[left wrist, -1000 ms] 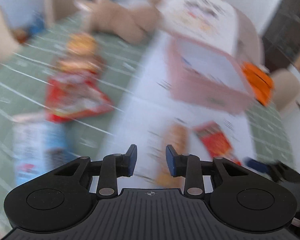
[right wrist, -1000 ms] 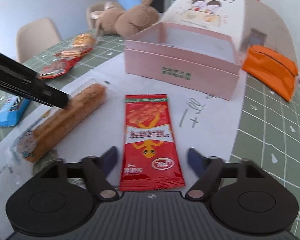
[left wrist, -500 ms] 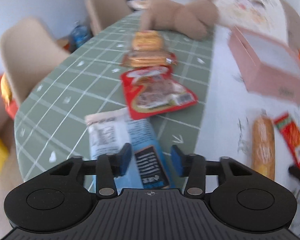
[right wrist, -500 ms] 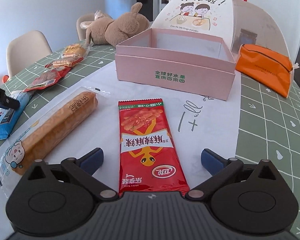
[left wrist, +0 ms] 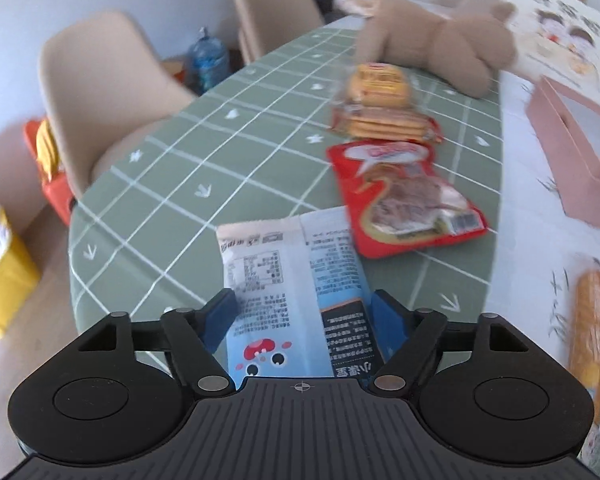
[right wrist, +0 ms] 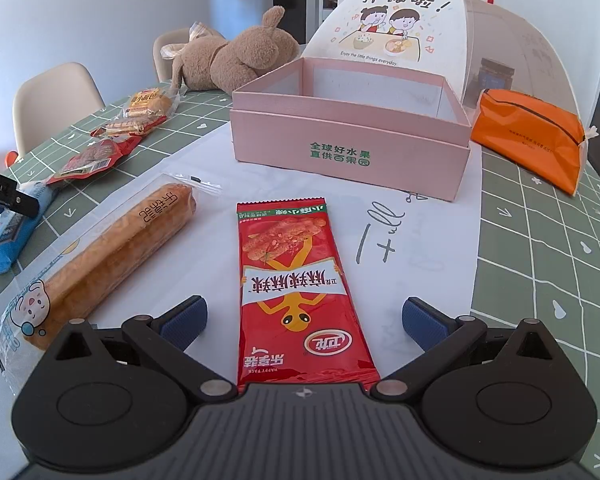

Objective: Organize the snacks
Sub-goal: 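Grasp the blue-and-white snack packet with the left tool, then grasp the sausage-stick packet with right tool while left holds blue-and-white packet, then carry both packets over the pink box and open both tools to drop them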

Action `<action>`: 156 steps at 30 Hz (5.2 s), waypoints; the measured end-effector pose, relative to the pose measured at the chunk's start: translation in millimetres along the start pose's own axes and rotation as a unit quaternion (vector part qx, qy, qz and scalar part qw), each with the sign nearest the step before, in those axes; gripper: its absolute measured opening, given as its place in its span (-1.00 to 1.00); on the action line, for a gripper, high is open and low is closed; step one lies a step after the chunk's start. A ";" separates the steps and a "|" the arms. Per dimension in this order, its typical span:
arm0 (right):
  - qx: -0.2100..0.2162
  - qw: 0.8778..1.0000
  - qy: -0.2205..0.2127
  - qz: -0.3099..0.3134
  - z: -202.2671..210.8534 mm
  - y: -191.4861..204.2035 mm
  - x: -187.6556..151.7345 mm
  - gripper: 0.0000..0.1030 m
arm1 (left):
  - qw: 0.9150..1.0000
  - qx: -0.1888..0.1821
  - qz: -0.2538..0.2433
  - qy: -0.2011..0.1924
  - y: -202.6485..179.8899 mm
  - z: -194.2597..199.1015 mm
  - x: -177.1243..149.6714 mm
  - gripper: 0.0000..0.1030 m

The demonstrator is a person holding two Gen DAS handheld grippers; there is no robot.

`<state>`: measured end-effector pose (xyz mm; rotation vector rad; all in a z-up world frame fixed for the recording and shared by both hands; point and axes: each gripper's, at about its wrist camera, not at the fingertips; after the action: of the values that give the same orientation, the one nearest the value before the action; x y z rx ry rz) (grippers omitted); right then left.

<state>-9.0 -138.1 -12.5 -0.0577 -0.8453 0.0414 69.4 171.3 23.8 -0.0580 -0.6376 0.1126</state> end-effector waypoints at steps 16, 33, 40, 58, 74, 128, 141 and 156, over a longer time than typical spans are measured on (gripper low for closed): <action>0.004 1.000 0.001 0.004 1.3 -0.2 0.0 1.00 | 0.997 -0.079 0.000 0.018 4.3 -1.5 1.1 0.67; 0.009 1.000 0.004 0.010 1.1 -0.1 0.1 1.00 | 0.987 -0.121 -0.079 0.064 -65.6 6.6 -13.3 0.69; 0.019 1.000 0.013 0.021 1.2 1.5 2.5 1.00 | 0.987 -0.136 -0.074 0.035 -61.7 4.3 -15.0 0.64; 0.166 0.981 0.082 0.058 -12.3 61.3 56.8 0.10 | 0.989 -0.118 -0.065 0.055 -49.0 30.1 -49.5 0.68; 0.081 0.991 0.078 0.076 1.3 8.4 30.4 0.07 | 0.985 -0.133 -0.095 0.057 -76.6 25.0 -48.9 0.74; -0.019 0.998 -0.059 0.025 -12.3 -56.4 188.1 -0.44 | 0.921 -0.344 -0.096 -0.157 -197.9 44.4 179.8 0.70; -0.056 0.998 0.043 0.002 -109.7 -82.0 189.8 0.05 | 0.933 -0.354 -0.068 0.014 -251.8 -120.0 187.9 0.67; -0.025 1.000 0.000 0.010 -53.2 -76.0 159.7 0.27 | 0.969 -0.223 -0.073 -0.079 -111.0 -34.7 151.5 0.65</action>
<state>137.8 -206.2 76.6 -0.1136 -0.8463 0.0380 220.7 79.0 95.3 -0.4403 -0.8148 -0.1725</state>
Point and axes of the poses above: each gripper's, at about its wrist camera, not at the fingertips, and z roughly against the way its jaws point, y to its left, x to its top, and after that the axes turned 7 degrees about -x, right-handed
